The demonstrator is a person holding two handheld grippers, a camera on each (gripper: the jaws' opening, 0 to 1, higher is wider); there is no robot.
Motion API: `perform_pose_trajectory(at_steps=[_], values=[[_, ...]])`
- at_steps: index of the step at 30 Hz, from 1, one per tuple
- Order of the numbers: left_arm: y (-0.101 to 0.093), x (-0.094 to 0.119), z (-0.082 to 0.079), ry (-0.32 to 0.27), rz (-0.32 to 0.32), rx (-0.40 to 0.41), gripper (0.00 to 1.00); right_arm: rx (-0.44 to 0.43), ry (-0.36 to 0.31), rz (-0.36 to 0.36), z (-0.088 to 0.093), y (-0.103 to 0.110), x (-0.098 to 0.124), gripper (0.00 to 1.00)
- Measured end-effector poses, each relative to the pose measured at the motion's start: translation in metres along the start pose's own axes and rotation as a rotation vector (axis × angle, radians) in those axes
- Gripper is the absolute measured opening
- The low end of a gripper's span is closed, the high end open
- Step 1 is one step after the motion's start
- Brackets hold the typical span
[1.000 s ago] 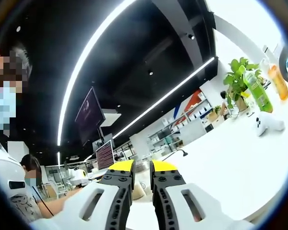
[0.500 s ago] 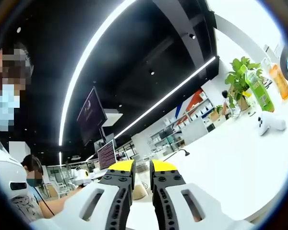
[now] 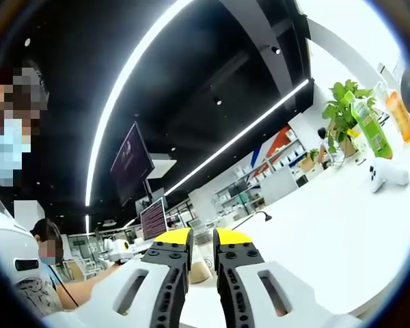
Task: Rotate the seasoning bottle until the label or dispensing opening points toward the visible target arrow and the bottle remains upright within the marked orientation range
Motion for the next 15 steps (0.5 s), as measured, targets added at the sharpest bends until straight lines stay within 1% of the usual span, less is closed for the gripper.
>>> perform_pose_trajectory(at_steps=[5, 10, 15], values=[[0.0016, -0.0001, 0.0011, -0.009, 0.045, 0.033, 0.34, 0.000, 0.002, -0.001, 0.0001, 0.0001, 0.0000, 0.10], [0.0024, -0.0004, 0.0007, -0.006, 0.072, 0.034, 0.34, 0.000, 0.004, -0.001, 0.0004, 0.0002, -0.0001, 0.10], [0.0026, -0.0017, 0.0001, 0.015, 0.102, 0.028, 0.34, 0.001, 0.006, -0.001, 0.0004, 0.0001, 0.0000, 0.10]])
Point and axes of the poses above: the point that each gripper's makers call its tool centre point, and the gripper's own axes: x roughly backward along the fingers, y roughly to its left, z roughly out of its underside, the point moved 4 cm from there along x, roughly backward along the fingers, and after that the axes turned 7 degrees about -y, right-handed, at the moved point
